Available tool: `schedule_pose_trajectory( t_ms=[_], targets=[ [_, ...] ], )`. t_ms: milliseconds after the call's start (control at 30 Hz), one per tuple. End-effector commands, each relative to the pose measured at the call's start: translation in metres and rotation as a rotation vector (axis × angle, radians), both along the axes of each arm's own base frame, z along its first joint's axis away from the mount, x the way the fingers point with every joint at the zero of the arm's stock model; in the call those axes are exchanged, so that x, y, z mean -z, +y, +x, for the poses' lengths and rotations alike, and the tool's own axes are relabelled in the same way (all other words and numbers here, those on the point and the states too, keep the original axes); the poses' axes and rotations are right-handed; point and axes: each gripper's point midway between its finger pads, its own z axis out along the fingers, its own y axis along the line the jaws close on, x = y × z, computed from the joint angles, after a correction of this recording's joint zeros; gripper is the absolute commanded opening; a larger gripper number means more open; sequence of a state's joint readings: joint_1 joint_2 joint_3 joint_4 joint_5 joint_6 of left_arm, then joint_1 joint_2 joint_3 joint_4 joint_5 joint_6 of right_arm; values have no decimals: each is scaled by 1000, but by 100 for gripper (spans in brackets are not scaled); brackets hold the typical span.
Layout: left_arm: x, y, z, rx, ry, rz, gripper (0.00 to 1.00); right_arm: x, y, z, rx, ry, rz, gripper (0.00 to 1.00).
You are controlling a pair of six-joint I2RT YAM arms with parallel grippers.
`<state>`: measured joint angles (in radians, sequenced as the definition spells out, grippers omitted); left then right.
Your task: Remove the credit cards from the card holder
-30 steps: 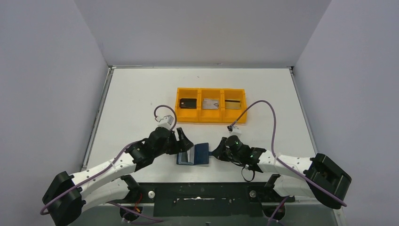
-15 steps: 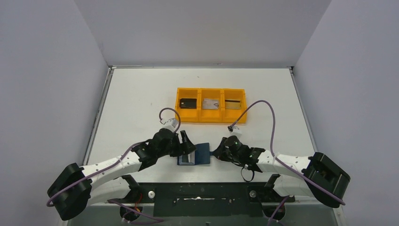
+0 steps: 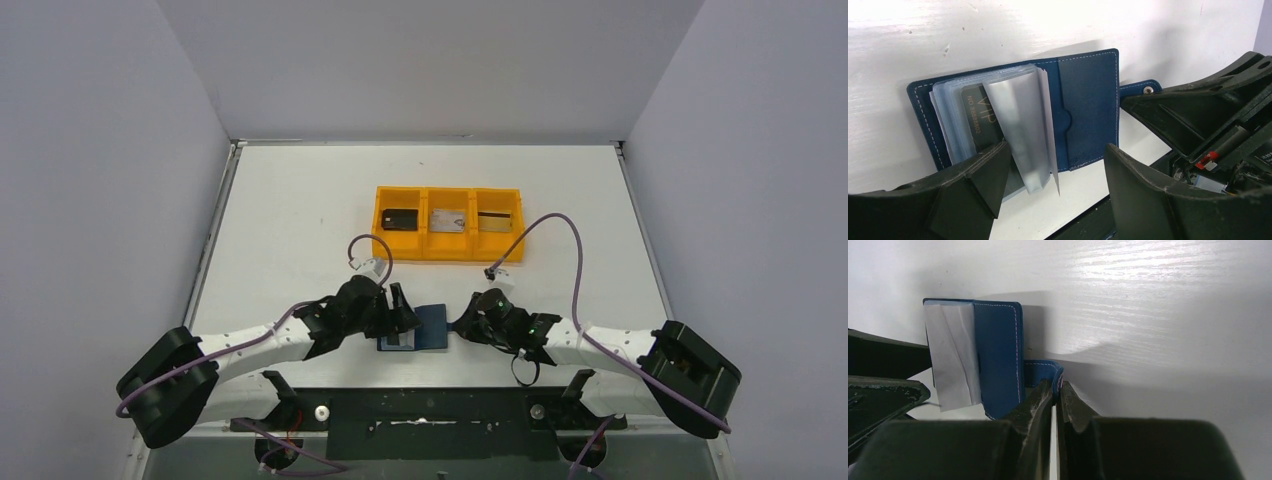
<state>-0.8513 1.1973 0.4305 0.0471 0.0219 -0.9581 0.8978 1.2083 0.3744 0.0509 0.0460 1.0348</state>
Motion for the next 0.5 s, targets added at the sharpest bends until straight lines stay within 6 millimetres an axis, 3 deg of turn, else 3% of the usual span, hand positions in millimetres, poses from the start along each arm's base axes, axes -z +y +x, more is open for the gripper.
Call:
schedule_pose_trajectory(
  t_ms=[0, 333, 467],
  targets=[
    [-17, -10, 9, -3, -52, -42, 68, -5, 2, 10, 33, -31, 14, 4],
    [-11, -5, 9, -18, -38, 19, 67, -4, 3, 10, 32, -29, 14, 5],
    [-7, -6, 7, -17, -30, 34, 60, -2, 3, 9, 30, -25, 11, 5]
  ],
)
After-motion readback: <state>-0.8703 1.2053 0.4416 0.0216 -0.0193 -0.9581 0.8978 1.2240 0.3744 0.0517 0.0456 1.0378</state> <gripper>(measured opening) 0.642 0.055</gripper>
